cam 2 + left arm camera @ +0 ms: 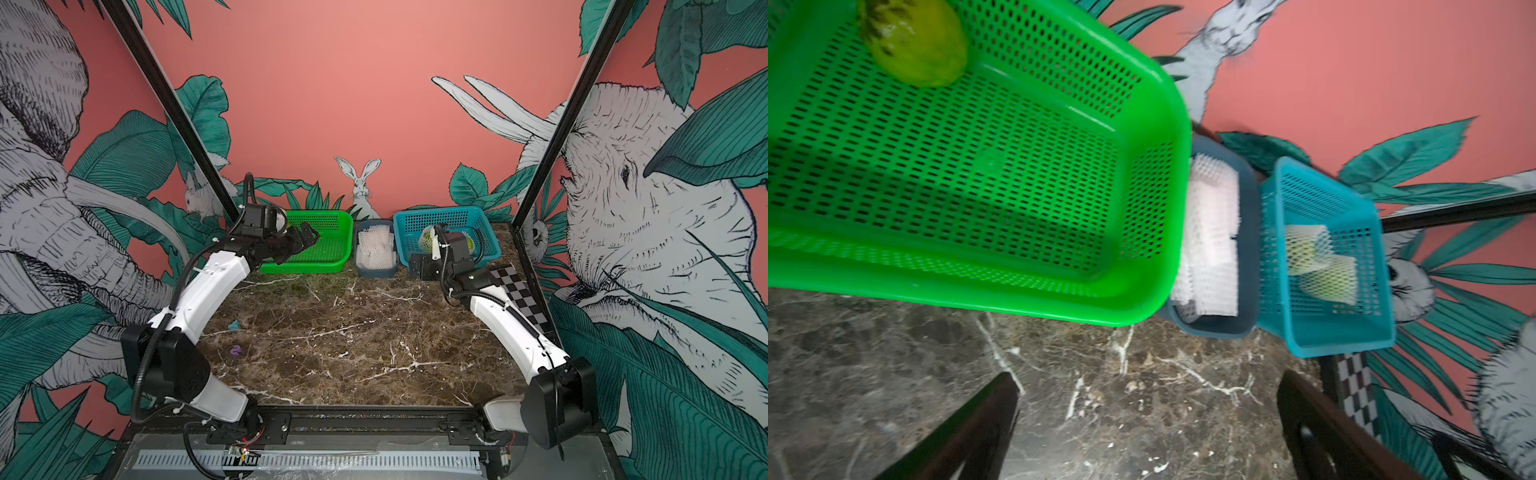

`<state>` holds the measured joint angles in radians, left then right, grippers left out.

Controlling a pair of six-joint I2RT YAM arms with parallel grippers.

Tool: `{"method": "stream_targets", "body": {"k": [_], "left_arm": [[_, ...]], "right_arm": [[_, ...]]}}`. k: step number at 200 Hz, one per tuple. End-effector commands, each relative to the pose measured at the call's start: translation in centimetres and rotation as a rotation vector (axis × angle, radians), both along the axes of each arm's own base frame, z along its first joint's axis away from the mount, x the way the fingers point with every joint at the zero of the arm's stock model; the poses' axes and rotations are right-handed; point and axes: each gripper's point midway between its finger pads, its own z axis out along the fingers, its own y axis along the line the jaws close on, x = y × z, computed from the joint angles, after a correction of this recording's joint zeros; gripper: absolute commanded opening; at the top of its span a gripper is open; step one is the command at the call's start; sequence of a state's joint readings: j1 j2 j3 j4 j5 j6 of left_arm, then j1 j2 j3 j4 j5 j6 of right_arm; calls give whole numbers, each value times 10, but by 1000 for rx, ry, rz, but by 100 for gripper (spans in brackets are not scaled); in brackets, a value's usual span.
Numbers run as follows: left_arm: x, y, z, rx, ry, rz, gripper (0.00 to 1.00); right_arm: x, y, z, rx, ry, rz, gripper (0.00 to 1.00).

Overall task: Sleeve custard apples in foam nets
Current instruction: Pick up the custard apple from the basket.

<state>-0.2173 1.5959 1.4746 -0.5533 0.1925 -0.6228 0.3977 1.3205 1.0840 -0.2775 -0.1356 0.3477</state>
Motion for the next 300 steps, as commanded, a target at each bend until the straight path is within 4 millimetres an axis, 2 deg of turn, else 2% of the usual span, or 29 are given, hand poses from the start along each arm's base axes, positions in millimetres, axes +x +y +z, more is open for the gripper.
{"method": "stream_targets", "body": {"k": [1, 24, 44, 70, 99, 120, 143, 181, 208, 242, 300], "left_arm": [[2, 13, 4, 96, 12, -7, 99], [16, 28, 1, 165, 28, 16, 99], [31, 42, -9, 183, 53, 44, 99], [53, 55, -18, 246, 65, 51, 99], [83, 66, -37, 309, 85, 69, 99], [104, 79, -51, 375, 100, 108, 99], [127, 104, -70, 428, 113, 183, 99], [153, 132, -94, 443, 110, 250, 99], [171, 138, -104, 430, 81, 261, 99], [194, 133, -114, 383, 42, 237, 99], [214, 128, -142, 319, 23, 232, 99]], "right_arm": [[-17, 44, 26, 157, -84, 203, 99], [-39, 82, 31, 232, -98, 370, 99], [-51, 104, 28, 246, -98, 444, 99], [-63, 122, 24, 254, -99, 487, 99], [-77, 135, 23, 276, -96, 529, 99], [-84, 137, 23, 263, -92, 530, 99], [-88, 136, 20, 256, -81, 519, 99], [-88, 136, 13, 243, -64, 518, 99], [-85, 139, 7, 237, -41, 516, 99], [-85, 138, 0, 231, -17, 505, 99], [-84, 139, -1, 226, -3, 498, 99]]}}
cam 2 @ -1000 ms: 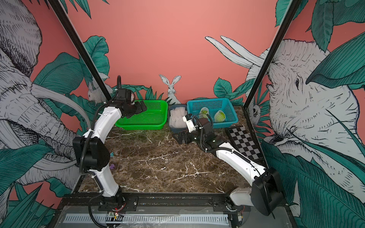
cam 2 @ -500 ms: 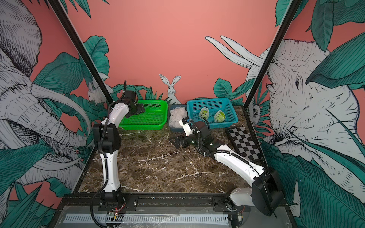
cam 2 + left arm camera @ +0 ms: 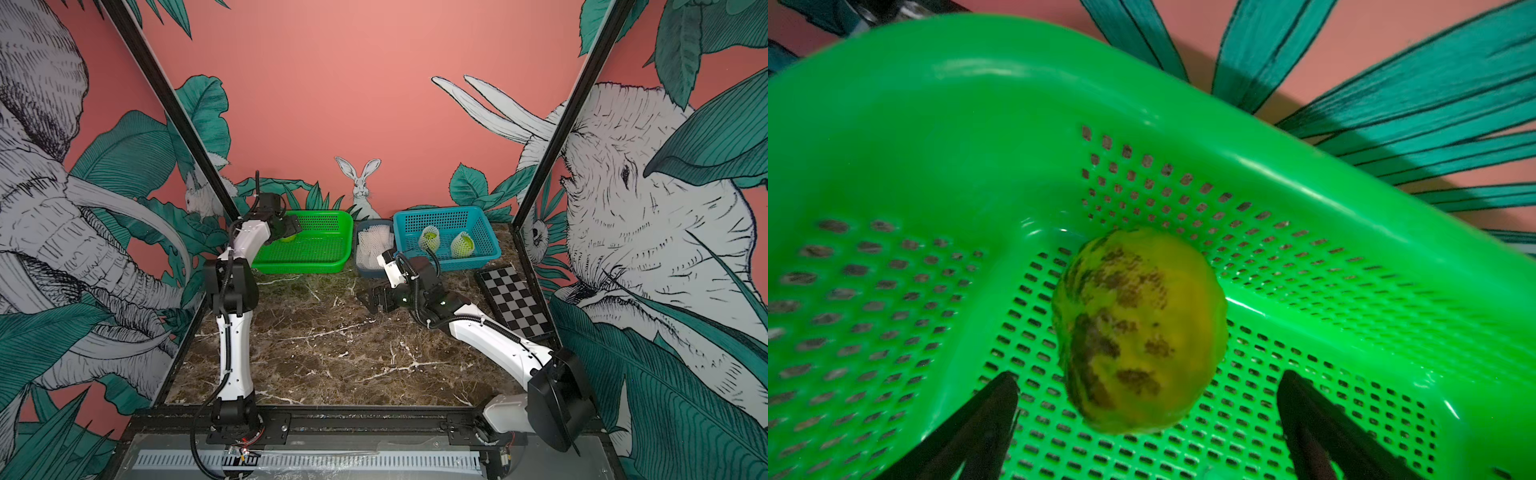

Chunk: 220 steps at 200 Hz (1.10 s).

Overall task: Sleeve custard apples in foam nets
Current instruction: Pick up the custard apple from the basket.

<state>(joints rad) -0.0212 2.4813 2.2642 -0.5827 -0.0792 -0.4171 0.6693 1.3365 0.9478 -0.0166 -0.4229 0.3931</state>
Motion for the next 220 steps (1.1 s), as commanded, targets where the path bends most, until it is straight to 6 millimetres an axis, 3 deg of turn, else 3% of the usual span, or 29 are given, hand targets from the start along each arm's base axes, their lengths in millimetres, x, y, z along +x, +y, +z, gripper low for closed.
{"method": "stream_targets", "body": {"k": [1, 55, 97, 141, 163, 189, 220], "left_arm": [[13, -2, 6, -26, -52, -5, 99], [23, 5, -9, -46, -71, 24, 99], [30, 10, -2, -47, -118, 35, 93], [34, 7, -5, -81, -122, 17, 75], [29, 4, -6, -91, -108, 9, 71], [20, 1, 10, -116, -117, 10, 70], [3, -7, 53, -146, -149, -11, 70]], "right_arm": [[2, 5, 8, 15, -14, 6, 99], [-1, 7, 14, 37, -14, 19, 99], [-1, 9, 9, 40, 9, 22, 99], [0, 8, 7, 36, 15, 12, 99], [1, 8, 7, 35, 15, 12, 99], [0, 9, 5, 39, 14, 12, 99], [2, 0, 3, 8, -14, -23, 99]]}}
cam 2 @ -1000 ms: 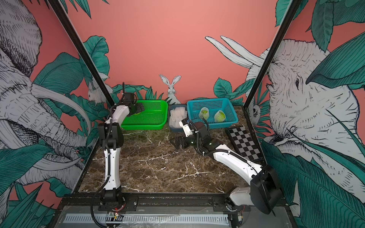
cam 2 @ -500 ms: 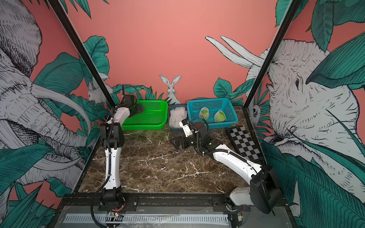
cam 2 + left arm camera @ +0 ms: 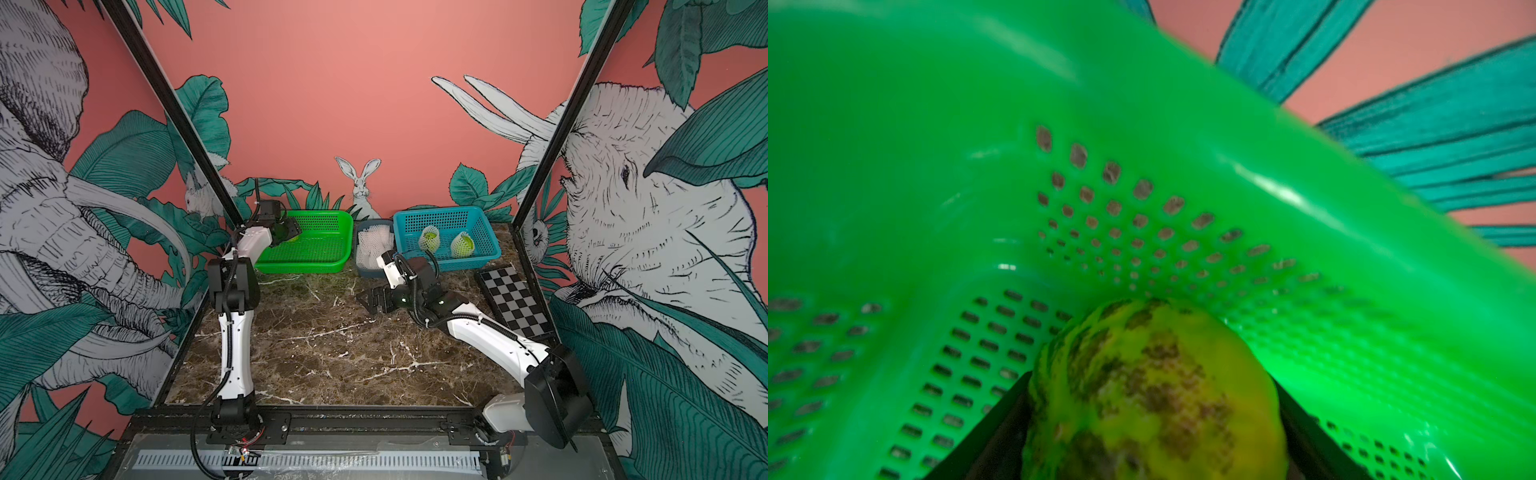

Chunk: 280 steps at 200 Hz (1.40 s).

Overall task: Sleeve custard apples in foam nets
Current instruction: Pick up the custard apple from the basket.

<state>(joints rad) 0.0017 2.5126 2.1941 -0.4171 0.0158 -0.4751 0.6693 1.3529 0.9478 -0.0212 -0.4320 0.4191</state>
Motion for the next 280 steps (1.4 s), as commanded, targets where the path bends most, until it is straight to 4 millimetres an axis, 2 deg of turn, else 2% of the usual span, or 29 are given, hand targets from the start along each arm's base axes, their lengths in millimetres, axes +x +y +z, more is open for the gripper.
{"method": "stream_targets", "body": {"k": [1, 26, 38, 56, 80, 102, 126, 155, 181, 200, 225, 244, 247, 257, 280], "left_arm": [[-14, -6, 76, -36, -86, -13, 70], [-37, -16, 119, -22, -121, -48, 70], [-52, -26, 137, -16, -118, -73, 70], [-79, -49, 157, -39, -125, -124, 70], [-124, -80, 169, -41, -106, -203, 70], [-169, -108, 170, -40, -72, -296, 70], [-212, -131, 167, -34, -35, -385, 70], [-259, -164, 155, -24, 2, -496, 71], [-303, -196, 124, 18, 64, -581, 71], [-326, -219, 105, 74, 68, -632, 71], [-342, -240, 77, 75, 83, -648, 71], [-344, -246, 61, 84, 119, -644, 71], [-350, -255, 59, 83, 120, -669, 71], [-353, -265, 52, 73, 125, -690, 71], [-357, -278, 32, 52, 177, -717, 72]], "right_arm": [[2, -2, 10, 5, -55, -20, 99], [3, -13, 11, -9, -88, -61, 99], [3, -20, 13, -10, -112, -98, 99], [13, -43, 16, -24, -148, -232, 99], [20, -68, 20, 42, -115, -365, 99], [17, -65, 25, 109, -59, -304, 99], [17, -76, 11, 36, -17, -334, 99], [15, -86, 3, 24, -1, -357, 99], [15, -97, -5, 5, 10, -398, 99], [16, -108, -12, -39, 15, -434, 99], [16, -118, -20, -54, 27, -467, 99], [17, -121, -25, -58, 44, -481, 99], [17, -122, -26, -58, 44, -484, 99], [17, -123, -28, -60, 49, -493, 99], [18, -123, -28, -55, 51, -496, 99]]}}
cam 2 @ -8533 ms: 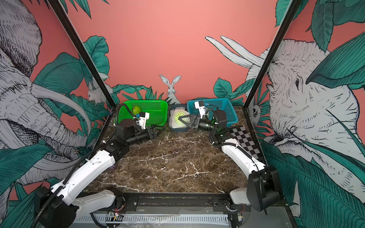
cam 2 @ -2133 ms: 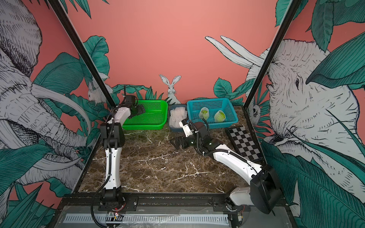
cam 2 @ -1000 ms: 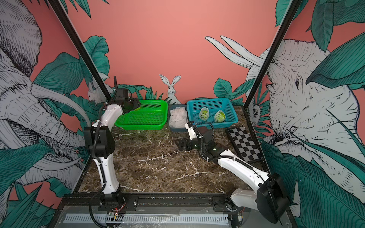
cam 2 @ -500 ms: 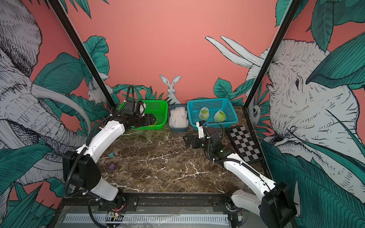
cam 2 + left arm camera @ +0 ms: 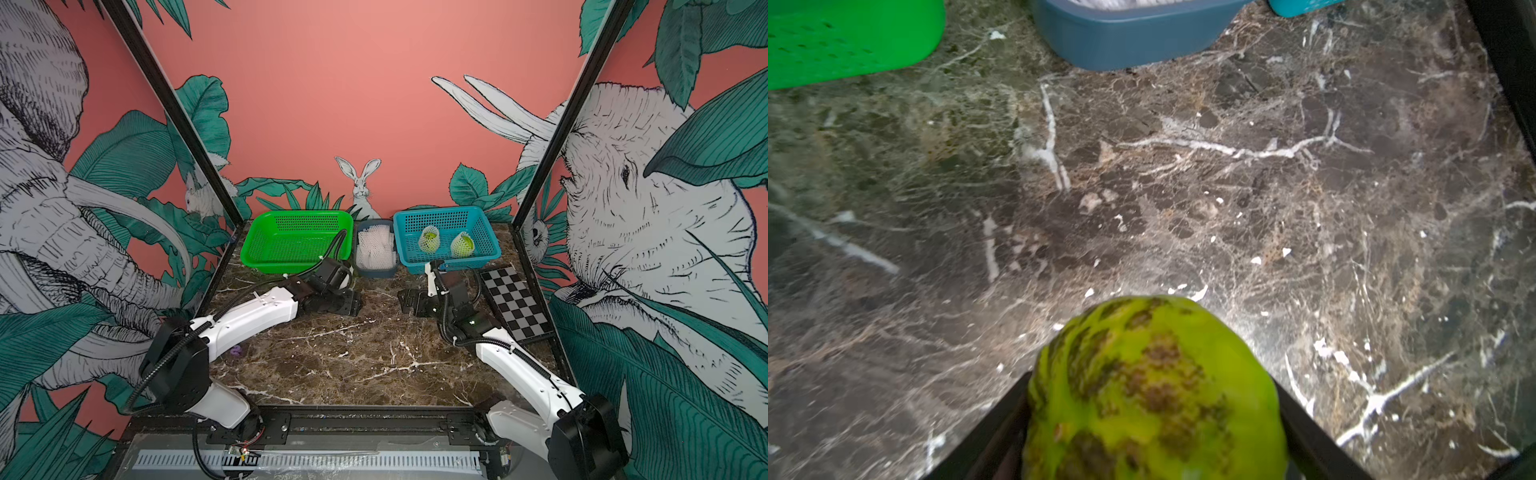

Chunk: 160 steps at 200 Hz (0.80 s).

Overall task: Sleeve custard apples in foam nets
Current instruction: Pick up the custard apple from the basket.

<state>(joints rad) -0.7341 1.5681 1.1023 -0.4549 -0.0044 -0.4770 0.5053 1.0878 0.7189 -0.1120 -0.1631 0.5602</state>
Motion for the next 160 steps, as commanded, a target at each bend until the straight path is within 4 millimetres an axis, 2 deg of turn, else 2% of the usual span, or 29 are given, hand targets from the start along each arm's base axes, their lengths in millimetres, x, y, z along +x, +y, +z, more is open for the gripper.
{"method": "stream_targets", "body": {"k": [1, 33, 70, 107, 130, 143, 160], "left_arm": [[1, -15, -13, -27, 18, 3, 72], [-6, -33, -30, -39, 60, -33, 73], [-12, -54, -27, -144, 73, -70, 73], [-20, -70, -40, -228, 160, -74, 74], [-17, -80, -32, -380, 175, -31, 74], [-13, -81, -27, -482, 198, 12, 74], [-5, -80, -10, -658, 220, 69, 74]], "right_arm": [[4, -4, 4, 11, -16, -31, 99], [5, -7, -1, -1, -3, -44, 99], [7, -5, -6, -2, 14, -38, 99], [5, 3, -21, 14, 57, -5, 99], [-1, 15, -29, 71, 76, 51, 99], [-4, 20, -23, 141, 29, 78, 99], [-9, 22, -16, 179, -45, 111, 99]]}}
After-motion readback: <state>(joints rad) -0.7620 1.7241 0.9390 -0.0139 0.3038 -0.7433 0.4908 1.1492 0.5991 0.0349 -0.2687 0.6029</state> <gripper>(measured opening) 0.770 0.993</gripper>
